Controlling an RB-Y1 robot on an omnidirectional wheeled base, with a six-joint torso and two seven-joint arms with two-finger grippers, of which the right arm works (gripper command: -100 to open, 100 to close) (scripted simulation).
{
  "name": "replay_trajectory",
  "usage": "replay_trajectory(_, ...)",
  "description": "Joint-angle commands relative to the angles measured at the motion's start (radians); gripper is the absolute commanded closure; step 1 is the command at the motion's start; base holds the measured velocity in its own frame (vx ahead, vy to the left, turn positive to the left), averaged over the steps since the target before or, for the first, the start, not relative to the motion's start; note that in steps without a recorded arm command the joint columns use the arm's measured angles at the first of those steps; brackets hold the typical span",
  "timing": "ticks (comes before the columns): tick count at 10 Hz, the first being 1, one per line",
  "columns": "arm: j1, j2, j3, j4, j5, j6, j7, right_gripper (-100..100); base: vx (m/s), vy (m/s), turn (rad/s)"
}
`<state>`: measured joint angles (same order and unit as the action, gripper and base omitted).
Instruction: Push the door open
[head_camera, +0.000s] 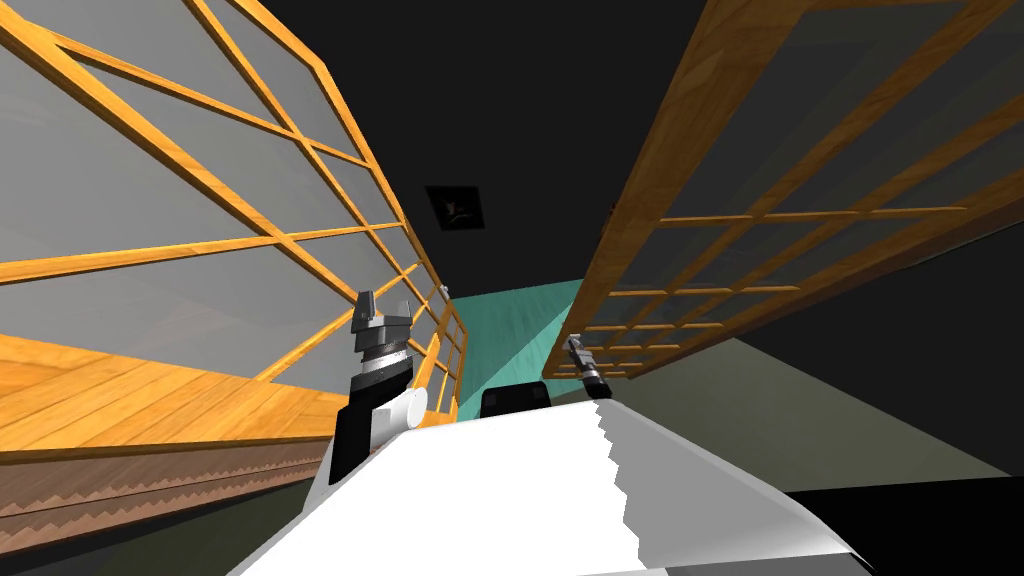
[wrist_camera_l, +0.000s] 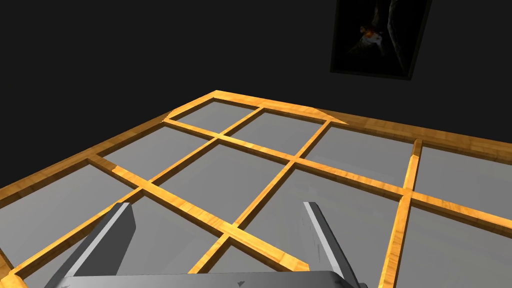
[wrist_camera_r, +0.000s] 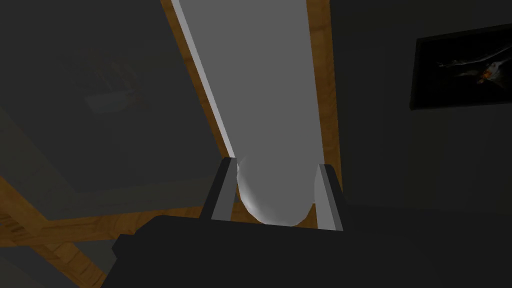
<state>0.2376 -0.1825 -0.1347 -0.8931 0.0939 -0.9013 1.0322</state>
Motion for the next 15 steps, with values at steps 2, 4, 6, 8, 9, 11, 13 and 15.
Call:
replay_trajectory(2, -0.013, -0.001, -0.004, 0.005, -0.024, -0.004, -0.079, 100, 0.043, -0.003, -0.006)
replay_trajectory(4, -0.017, 0.001, -0.003, 0.007, -0.034, -0.004, -0.119, 100, 0.046, -0.011, -0.005)
replay_trajectory(6, -0.025, 0.005, -0.002, 0.012, -0.054, -0.004, -0.182, 100, 0.044, -0.016, -0.002)
replay_trajectory(8, -0.030, 0.007, -0.001, 0.014, -0.064, -0.004, -0.226, 100, 0.033, -0.009, -0.002)
replay_trajectory(9, -0.034, 0.009, 0.000, 0.017, -0.074, -0.003, -0.253, 100, 0.049, -0.015, -0.024)
replay_trajectory(11, -0.039, 0.012, 0.001, 0.020, -0.086, -0.003, -0.300, 100, 0.033, -0.007, -0.005)
replay_trajectory(13, -0.044, 0.014, 0.002, 0.022, -0.097, -0.003, -0.342, 100, 0.050, -0.006, -0.014)
replay_trajectory(15, -0.049, 0.017, 0.004, 0.025, -0.109, -0.003, -0.382, 100, 0.034, -0.016, -0.003)
